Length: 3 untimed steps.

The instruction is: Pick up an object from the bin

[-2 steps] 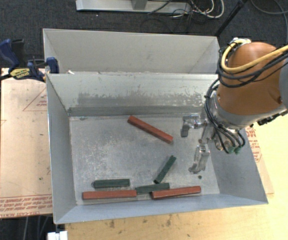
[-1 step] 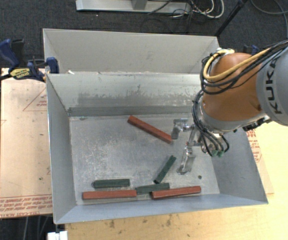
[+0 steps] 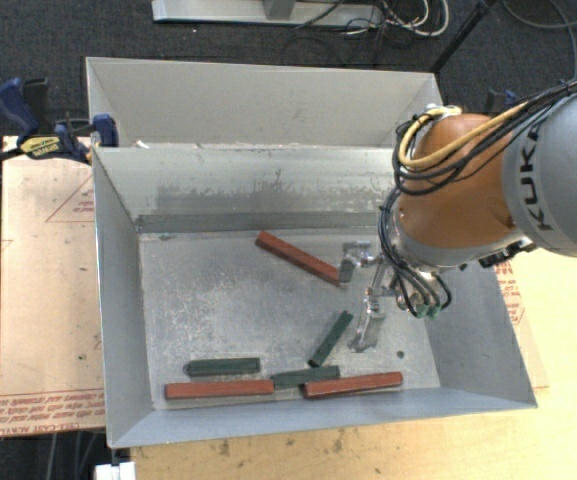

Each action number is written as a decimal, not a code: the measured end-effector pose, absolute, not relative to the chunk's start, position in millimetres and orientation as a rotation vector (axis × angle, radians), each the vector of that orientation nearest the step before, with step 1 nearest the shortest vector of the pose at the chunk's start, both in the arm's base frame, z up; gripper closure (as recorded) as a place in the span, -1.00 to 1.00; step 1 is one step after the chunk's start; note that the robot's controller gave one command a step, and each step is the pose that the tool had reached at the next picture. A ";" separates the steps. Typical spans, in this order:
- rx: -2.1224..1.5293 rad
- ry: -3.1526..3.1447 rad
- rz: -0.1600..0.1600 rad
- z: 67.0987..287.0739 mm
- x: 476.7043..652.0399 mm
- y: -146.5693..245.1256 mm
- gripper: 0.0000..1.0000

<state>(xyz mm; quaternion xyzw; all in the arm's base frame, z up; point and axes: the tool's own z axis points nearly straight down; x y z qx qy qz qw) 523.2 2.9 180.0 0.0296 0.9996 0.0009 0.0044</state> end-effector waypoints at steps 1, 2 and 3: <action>-0.023 3.155 0.001 190.1 510.5 4.8 -1.00; -0.278 3.113 -0.001 179.5 510.9 10.1 -1.00; -0.765 3.043 0.001 72.8 573.6 -3.7 1.00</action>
Offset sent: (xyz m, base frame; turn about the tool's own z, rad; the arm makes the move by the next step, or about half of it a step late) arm -0.0272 0.0155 -0.0982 -0.4948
